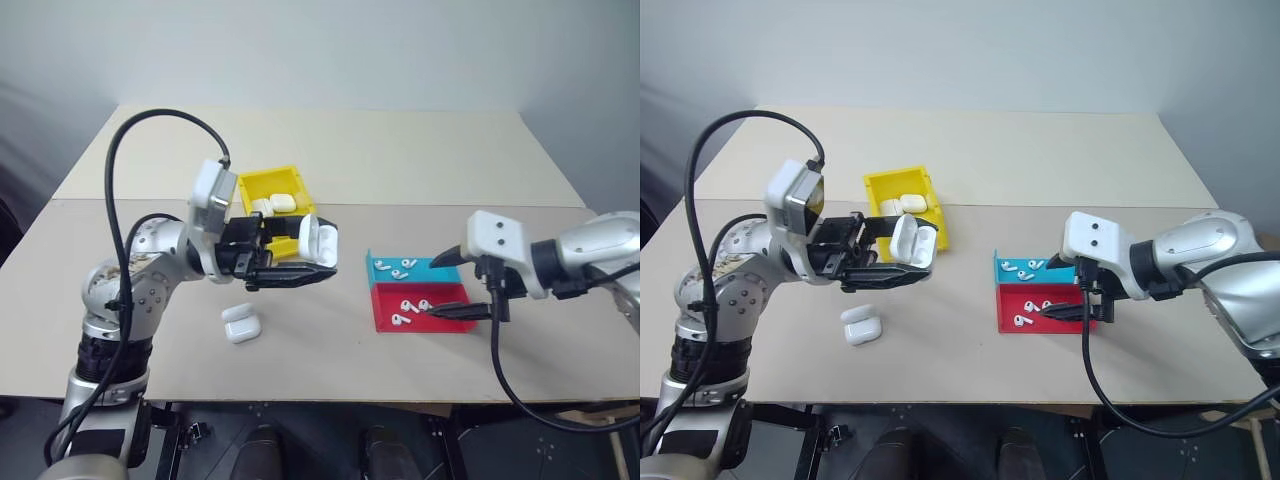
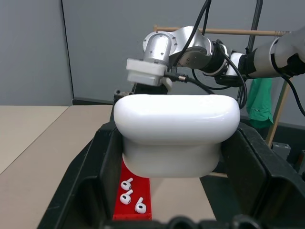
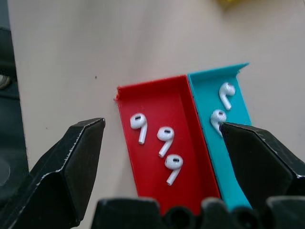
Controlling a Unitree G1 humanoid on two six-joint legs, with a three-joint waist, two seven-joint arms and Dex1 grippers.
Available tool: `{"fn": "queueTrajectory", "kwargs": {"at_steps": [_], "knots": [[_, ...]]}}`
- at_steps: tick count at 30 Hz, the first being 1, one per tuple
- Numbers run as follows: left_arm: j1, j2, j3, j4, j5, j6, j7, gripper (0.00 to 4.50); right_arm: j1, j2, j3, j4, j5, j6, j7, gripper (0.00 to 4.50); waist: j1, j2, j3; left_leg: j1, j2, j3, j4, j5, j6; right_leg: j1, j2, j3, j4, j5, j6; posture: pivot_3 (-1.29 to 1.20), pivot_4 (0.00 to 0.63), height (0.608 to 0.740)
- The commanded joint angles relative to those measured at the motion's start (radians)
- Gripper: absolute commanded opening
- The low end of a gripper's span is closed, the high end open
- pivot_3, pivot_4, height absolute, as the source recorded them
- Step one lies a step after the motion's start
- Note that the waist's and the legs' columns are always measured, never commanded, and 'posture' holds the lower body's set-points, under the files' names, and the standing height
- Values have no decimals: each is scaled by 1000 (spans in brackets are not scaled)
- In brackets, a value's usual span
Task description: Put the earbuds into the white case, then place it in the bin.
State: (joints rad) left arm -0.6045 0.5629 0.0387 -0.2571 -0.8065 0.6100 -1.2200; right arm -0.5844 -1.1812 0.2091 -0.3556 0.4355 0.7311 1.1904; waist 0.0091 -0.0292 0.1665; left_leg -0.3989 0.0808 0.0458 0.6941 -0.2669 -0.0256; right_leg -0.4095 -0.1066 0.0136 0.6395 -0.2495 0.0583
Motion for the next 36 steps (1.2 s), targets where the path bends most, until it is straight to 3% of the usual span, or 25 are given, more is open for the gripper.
{"fn": "queueTrajectory", "kwargs": {"at_steps": [1, 2, 16, 19, 36], "knots": [[-8, -6, -9, -32, 3, -18, 15, 2800, -37, 12, 52, 17, -55, 36, 23, 3563, 0, 0, 0, 0, 0, 0, 0, 0, 0, 0, 0, 0, 0, 0, 0, 0, 150, 740], [-6, -8, -13, -34, 8, -22, 20, 2800, -45, 16, 65, 22, -65, 47, 25, 3203, 0, 0, 0, 0, 0, 0, 0, 0, 0, 0, 0, 0, 0, 0, 0, 0, 150, 740], [17, -28, -38, -68, 14, -25, 45, 2800, -155, 105, 274, 67, -256, 274, -44, 3203, 0, 0, 0, -1, 0, 0, 0, 0, 0, -1, 0, 0, 0, 0, 0, 0, 150, 740], [21, -28, -35, -81, 6, -17, 54, 2800, -163, 123, 284, 77, -276, 286, -55, 2656, 0, 0, 0, -1, 0, 0, 0, 0, 0, -2, 0, 0, 0, 0, 0, 0, 150, 740], [37, -21, -31, -107, -1, -13, 78, 2800, -153, 190, 317, 157, -360, 263, -86, 2656, 0, 0, 0, -2, 0, 0, 0, 0, 0, -3, 0, 0, 0, 0, 0, 0, 150, 740]]}}
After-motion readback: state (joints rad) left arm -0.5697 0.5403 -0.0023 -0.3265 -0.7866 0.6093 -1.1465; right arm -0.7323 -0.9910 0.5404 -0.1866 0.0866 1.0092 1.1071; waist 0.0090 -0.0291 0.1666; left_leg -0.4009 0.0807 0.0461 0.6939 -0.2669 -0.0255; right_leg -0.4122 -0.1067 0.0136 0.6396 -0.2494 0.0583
